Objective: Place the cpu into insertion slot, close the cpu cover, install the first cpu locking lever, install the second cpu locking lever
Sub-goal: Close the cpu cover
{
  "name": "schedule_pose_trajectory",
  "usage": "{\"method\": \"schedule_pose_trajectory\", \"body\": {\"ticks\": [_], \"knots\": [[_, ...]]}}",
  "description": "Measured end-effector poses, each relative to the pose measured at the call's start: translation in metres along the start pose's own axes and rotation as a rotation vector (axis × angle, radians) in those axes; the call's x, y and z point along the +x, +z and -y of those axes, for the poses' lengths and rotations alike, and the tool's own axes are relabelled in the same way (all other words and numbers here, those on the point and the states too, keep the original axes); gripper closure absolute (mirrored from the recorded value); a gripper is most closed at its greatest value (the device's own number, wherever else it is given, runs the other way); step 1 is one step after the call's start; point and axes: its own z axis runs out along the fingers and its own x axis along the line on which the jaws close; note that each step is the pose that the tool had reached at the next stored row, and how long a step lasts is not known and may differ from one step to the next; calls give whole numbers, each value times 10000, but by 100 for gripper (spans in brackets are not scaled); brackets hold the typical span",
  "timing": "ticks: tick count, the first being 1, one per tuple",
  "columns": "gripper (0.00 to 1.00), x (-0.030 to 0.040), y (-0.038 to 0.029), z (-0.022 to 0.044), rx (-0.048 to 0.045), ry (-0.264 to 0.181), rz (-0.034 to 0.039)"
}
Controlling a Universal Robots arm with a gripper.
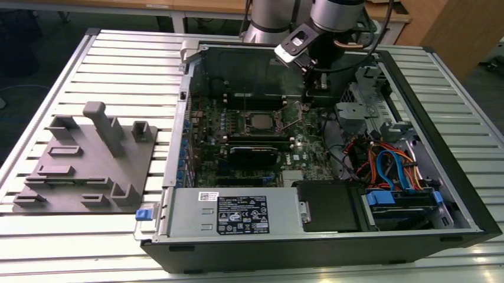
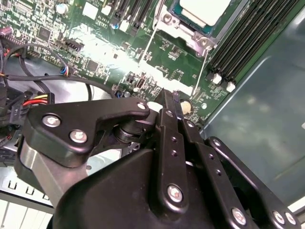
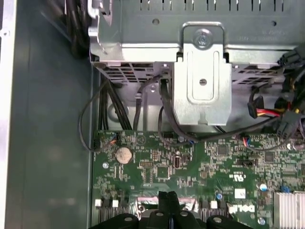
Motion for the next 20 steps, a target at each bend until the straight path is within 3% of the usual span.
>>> {"method": "schedule_pose_trajectory", "body": {"ticks": [5,20], "knots": [[90,0,43,-27,-1,1,-2],[90,0,49,-61,-1,1,-2]]}}
